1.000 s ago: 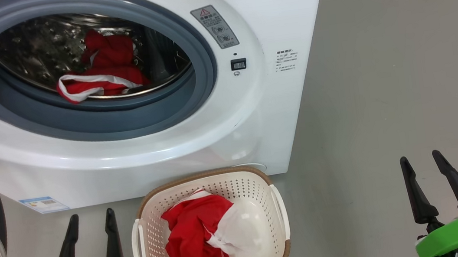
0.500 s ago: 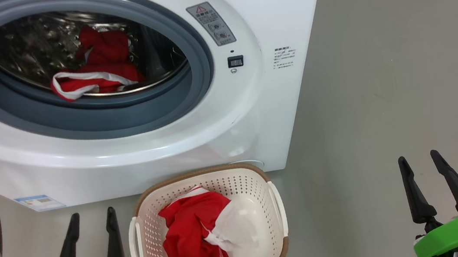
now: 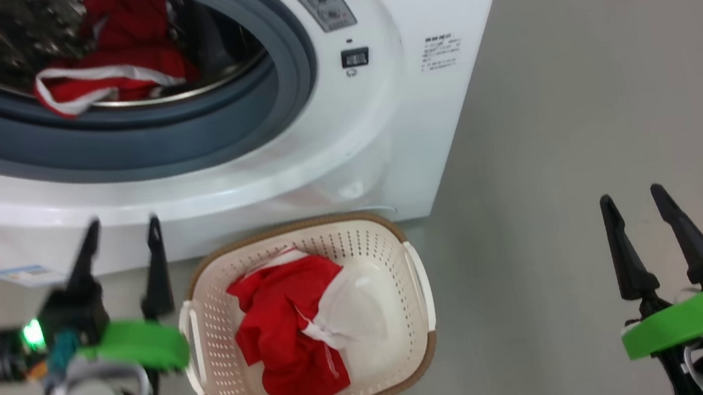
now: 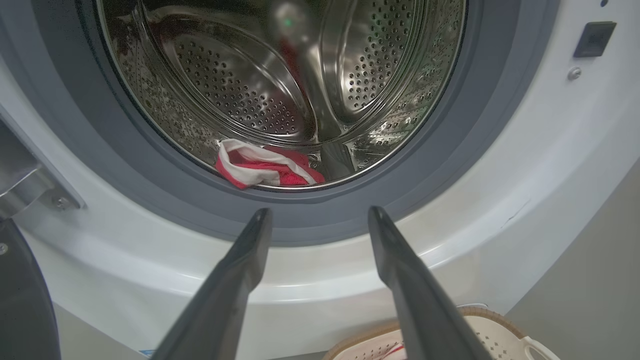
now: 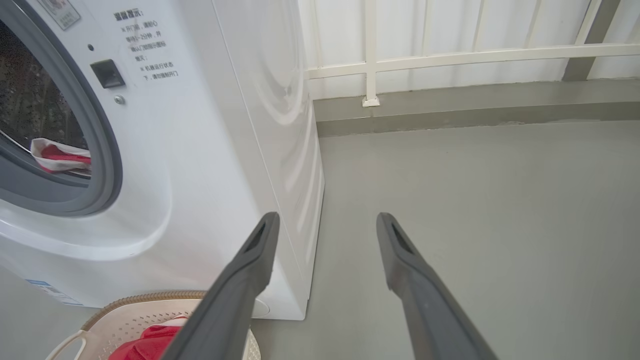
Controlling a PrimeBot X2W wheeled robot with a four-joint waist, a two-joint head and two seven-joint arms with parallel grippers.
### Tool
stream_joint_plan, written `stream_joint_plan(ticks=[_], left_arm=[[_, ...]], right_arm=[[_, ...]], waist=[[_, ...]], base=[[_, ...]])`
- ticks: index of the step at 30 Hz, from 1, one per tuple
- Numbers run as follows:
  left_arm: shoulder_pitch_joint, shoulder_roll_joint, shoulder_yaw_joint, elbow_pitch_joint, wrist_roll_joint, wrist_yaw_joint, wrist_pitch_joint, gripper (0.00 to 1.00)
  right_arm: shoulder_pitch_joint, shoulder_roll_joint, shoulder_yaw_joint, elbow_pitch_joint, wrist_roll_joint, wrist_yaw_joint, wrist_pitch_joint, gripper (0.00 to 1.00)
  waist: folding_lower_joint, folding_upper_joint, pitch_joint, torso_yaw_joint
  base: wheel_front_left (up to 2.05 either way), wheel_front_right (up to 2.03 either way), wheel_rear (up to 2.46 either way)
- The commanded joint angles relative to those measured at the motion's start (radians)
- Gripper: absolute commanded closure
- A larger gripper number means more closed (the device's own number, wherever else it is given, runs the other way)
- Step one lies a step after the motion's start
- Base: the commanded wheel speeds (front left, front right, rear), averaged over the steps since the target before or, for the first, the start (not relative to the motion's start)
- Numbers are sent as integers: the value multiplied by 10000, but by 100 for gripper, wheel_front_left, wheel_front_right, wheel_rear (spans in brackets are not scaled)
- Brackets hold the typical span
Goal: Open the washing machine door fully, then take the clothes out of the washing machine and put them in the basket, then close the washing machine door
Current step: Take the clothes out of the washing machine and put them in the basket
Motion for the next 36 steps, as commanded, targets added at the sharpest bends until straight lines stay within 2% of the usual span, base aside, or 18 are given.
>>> stream_joint_plan(ticks=[1, 18, 28, 36], left_arm=[[-546, 376, 221, -6, 188, 120, -49, 0], [-6033, 1607, -939, 4891, 1800, 800, 231, 0], [-8097, 2053, -1413, 6813, 2288, 1157, 667, 0], [-9146, 2394, -1772, 7901, 2551, 1363, 1444, 0]], right_arm=[[-285, -27, 274, -263, 24, 63, -63, 0], [-1203, 25, 371, -325, 268, 63, -63, 0], [-1595, 26, 550, -357, 509, 63, -63, 0], [-1780, 27, 626, -379, 679, 63, -63, 0]], waist=[[0, 0, 510, -132], [0, 0, 1916, -750], [0, 0, 2557, -1149], [0, 0, 2948, -1452]], base=[[0, 0, 0], [0, 0, 0], [0, 0, 0], [0, 0, 0]])
